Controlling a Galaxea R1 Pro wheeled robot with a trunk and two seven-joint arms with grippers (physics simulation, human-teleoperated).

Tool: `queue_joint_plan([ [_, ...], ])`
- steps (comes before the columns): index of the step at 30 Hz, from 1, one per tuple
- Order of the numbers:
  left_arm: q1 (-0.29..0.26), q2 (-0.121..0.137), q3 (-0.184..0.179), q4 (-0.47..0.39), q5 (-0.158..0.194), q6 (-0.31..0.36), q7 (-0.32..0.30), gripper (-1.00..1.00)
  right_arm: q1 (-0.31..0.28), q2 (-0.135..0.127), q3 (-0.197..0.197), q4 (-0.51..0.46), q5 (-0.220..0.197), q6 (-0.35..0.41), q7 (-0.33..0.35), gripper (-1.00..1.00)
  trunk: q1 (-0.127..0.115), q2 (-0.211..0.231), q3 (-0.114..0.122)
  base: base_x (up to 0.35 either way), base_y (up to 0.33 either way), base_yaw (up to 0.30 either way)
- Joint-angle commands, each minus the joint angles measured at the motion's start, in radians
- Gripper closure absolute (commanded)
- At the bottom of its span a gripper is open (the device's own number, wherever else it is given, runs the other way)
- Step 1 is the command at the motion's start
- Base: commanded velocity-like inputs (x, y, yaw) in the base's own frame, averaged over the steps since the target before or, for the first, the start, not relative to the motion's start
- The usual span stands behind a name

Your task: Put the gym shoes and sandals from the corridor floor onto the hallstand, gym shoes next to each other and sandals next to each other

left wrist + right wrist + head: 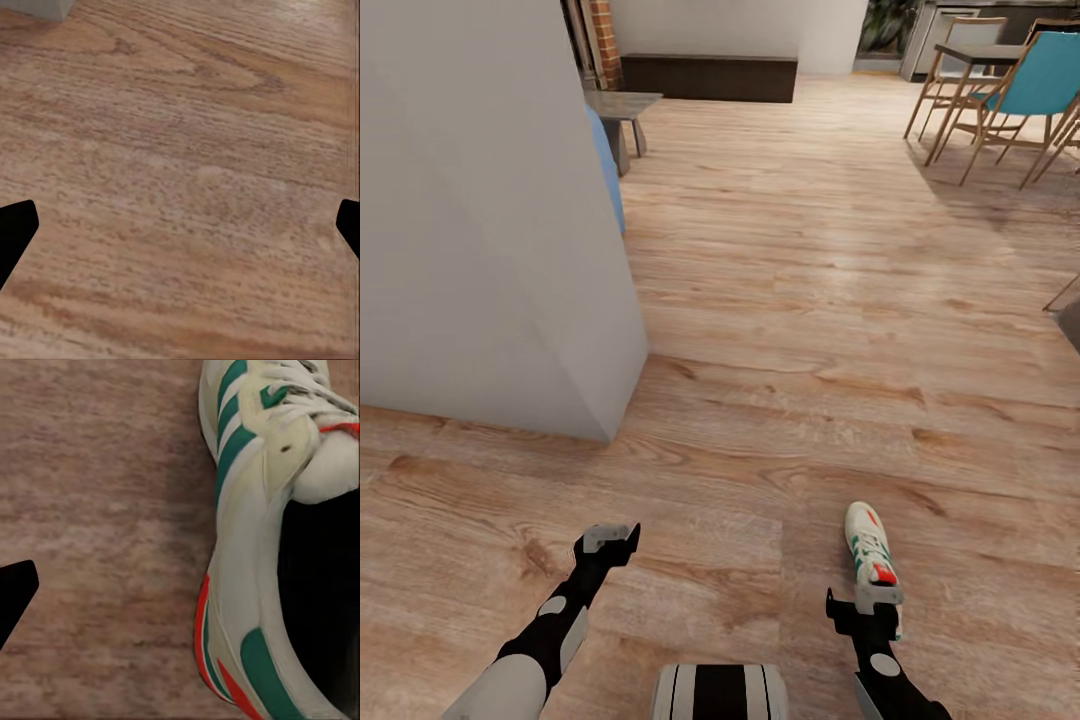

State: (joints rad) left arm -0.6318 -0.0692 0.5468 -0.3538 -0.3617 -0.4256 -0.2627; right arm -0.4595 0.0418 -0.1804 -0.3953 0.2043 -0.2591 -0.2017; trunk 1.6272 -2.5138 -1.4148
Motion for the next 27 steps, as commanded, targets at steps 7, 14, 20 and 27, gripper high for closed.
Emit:
queue_joint_plan([
  [7, 0.0, -0.001, 0.008, -0.001, -0.005, -0.002, -0.007, -1.0, -0.001, 0.002, -0.007, 0.001, 0.01, -0.003, -0.002, -1.0, 0.0, 0.0, -0.001, 0.0, 0.0, -0.199],
  [14, 0.001, -0.001, 0.008, -0.001, -0.005, -0.002, -0.007, -1.0, -0.001, 0.003, -0.007, 0.001, 0.01, -0.003, -0.002, -1.0, 0.0, 0.0, -0.001, 0.0, 0.0, -0.04],
  [20, 0.001, -0.001, 0.008, -0.001, -0.005, -0.002, -0.007, -1.0, -0.001, 0.003, -0.007, 0.001, 0.01, -0.003, -0.001, -1.0, 0.0, 0.0, -0.001, 0.0, 0.0, -0.107],
  [27, 0.001, -0.001, 0.008, -0.001, -0.005, -0.002, -0.007, -1.0, -0.001, 0.004, -0.007, 0.001, 0.009, -0.003, -0.001, -1.0, 0.0, 0.0, -0.001, 0.0, 0.0, -0.206],
])
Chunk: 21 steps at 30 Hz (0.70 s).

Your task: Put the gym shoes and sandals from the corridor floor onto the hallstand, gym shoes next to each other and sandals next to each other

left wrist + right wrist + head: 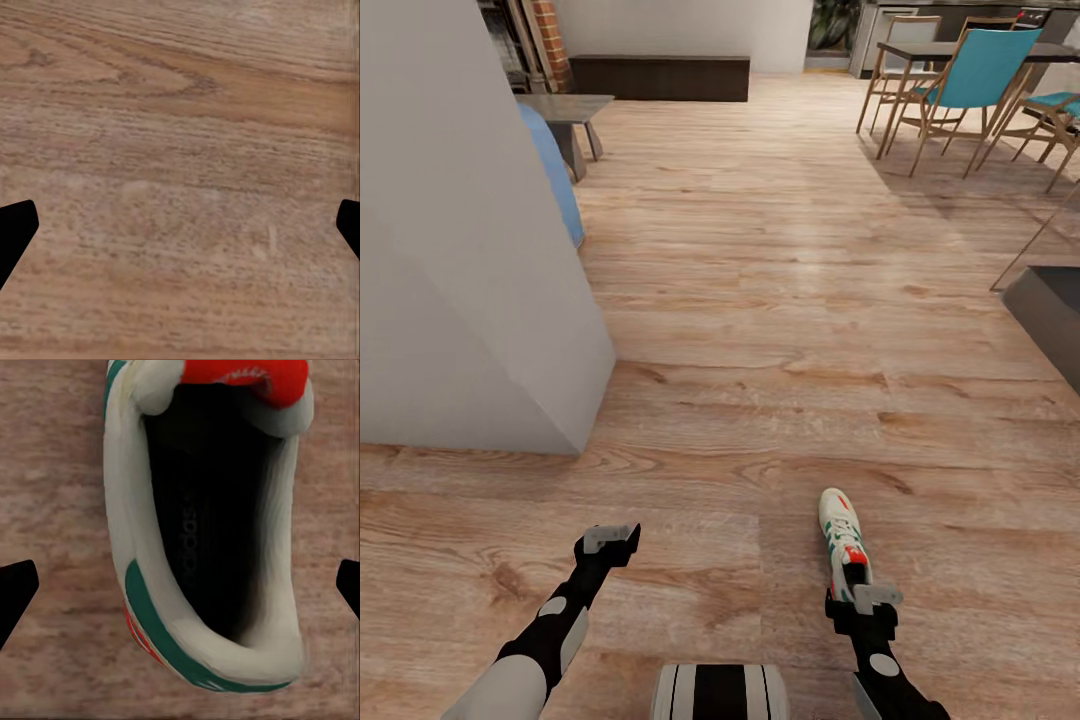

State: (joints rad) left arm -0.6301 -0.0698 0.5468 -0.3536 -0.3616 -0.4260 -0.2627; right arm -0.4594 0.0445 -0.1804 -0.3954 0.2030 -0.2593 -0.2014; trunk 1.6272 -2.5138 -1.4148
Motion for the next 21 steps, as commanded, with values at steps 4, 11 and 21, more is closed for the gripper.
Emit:
queue_joint_plan([
  [4, 0.0, -0.001, 0.008, -0.001, -0.005, -0.002, -0.007, -1.0, -0.001, 0.001, -0.007, 0.001, 0.01, -0.003, -0.002, -1.0, 0.0, 0.0, -0.001, 0.0, 0.0, -0.191],
  [11, 0.0, -0.001, 0.008, -0.001, -0.005, -0.002, -0.007, -1.0, -0.001, 0.001, -0.007, 0.001, 0.01, -0.003, -0.002, -1.0, 0.0, 0.0, -0.001, 0.0, 0.0, -0.064],
  [21, 0.0, -0.001, 0.008, -0.001, -0.005, -0.002, -0.007, -1.0, -0.001, 0.002, -0.007, 0.001, 0.01, -0.004, -0.003, -1.0, 0.0, 0.0, -0.001, 0.0, 0.0, -0.011],
])
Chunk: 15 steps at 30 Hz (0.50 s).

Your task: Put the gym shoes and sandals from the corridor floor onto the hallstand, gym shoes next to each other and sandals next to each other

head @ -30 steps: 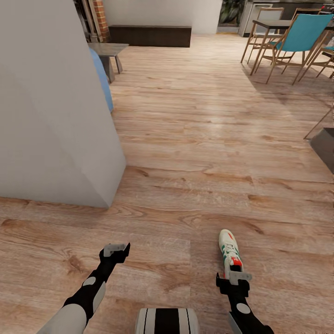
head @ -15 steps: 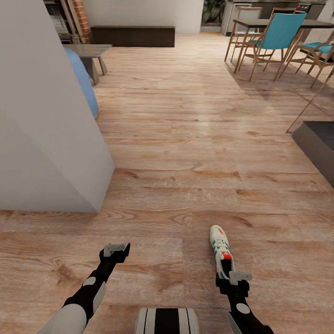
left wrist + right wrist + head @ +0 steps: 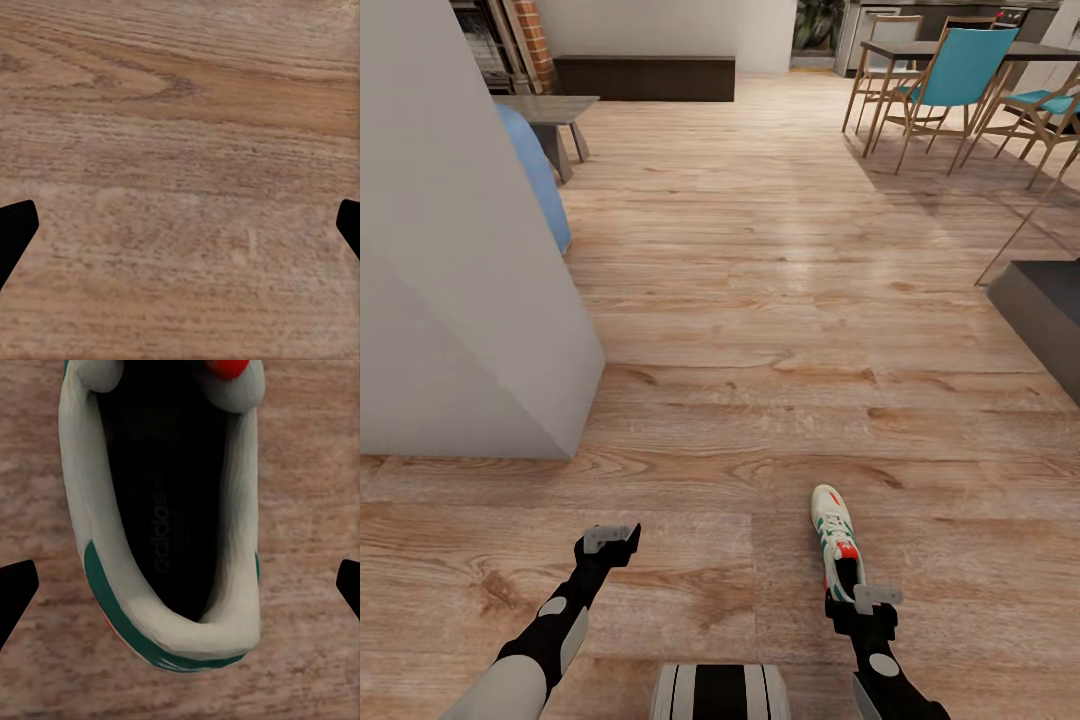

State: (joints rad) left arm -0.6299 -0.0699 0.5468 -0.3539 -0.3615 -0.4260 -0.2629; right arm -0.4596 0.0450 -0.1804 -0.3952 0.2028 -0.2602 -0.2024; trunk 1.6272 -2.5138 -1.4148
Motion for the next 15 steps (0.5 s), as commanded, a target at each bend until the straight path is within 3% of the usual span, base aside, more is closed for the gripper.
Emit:
queue_joint_plan([
  [1, -0.001, -0.001, 0.009, 0.0, -0.005, -0.002, -0.007, -1.0, -0.001, 0.001, -0.007, 0.001, 0.01, -0.003, -0.002, -1.0, 0.0, 0.0, -0.001, 0.0, 0.0, -0.003],
  [10, -0.001, -0.001, 0.008, 0.0, -0.005, -0.002, -0.008, -1.0, -0.001, 0.002, -0.007, 0.001, 0.01, -0.002, -0.002, -1.0, 0.003, -0.002, -0.032, 0.0, 0.0, 0.0],
  [15, 0.0, -0.001, 0.009, 0.0, -0.006, -0.004, -0.009, -1.0, -0.001, 0.001, -0.007, 0.001, 0.011, -0.002, -0.002, -1.0, 0.003, -0.002, -0.032, 0.0, 0.0, 0.0],
])
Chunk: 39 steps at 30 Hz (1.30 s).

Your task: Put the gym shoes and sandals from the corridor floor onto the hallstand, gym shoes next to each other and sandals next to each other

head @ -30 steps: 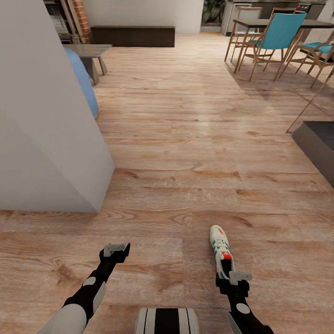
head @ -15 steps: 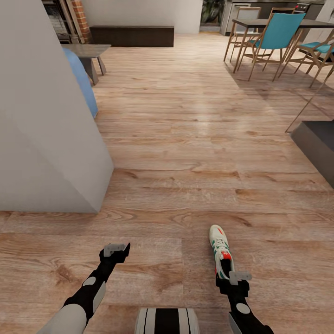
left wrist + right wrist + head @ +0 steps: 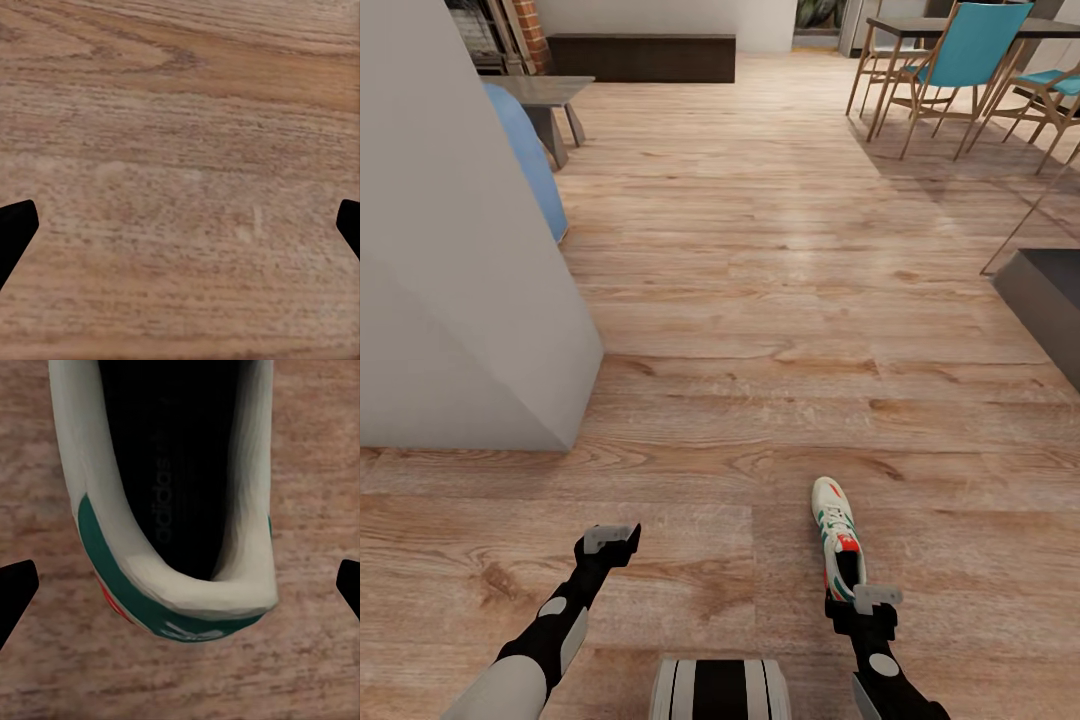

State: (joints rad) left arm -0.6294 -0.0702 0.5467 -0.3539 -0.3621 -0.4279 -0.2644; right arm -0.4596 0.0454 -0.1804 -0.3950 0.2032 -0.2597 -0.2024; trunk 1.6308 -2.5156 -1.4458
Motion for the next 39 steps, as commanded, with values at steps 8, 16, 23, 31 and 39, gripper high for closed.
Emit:
queue_joint_plan([
  [8, 0.0, 0.0, 0.009, 0.0, -0.005, -0.005, -0.007, -1.0, -0.001, 0.001, -0.007, 0.001, 0.01, -0.003, -0.002, -1.0, 0.0, 0.0, -0.001, 0.0, 0.0, 0.0],
  [16, 0.002, 0.0, 0.009, -0.004, -0.006, -0.009, -0.008, -1.0, -0.001, 0.001, -0.007, 0.001, 0.01, -0.004, -0.002, -1.0, 0.0, 0.0, -0.001, 0.0, 0.0, 0.0],
  [23, 0.002, -0.002, 0.001, -0.007, -0.006, -0.009, -0.007, -1.0, -0.001, 0.001, -0.007, 0.001, 0.01, -0.003, -0.002, -1.0, 0.0, 0.0, -0.001, 0.071, 0.0, 0.0],
  [31, 0.002, -0.002, -0.017, -0.009, -0.005, -0.011, -0.007, -1.0, -0.001, 0.001, -0.007, 0.001, 0.01, -0.003, -0.002, -1.0, 0.0, 0.0, -0.001, 0.193, 0.0, 0.0],
  [39, 0.002, -0.002, -0.019, -0.01, -0.005, -0.01, -0.007, -1.0, -0.001, 0.001, -0.007, 0.001, 0.011, -0.004, -0.002, -1.0, 0.0, 0.0, -0.001, 0.038, 0.0, 0.0],
])
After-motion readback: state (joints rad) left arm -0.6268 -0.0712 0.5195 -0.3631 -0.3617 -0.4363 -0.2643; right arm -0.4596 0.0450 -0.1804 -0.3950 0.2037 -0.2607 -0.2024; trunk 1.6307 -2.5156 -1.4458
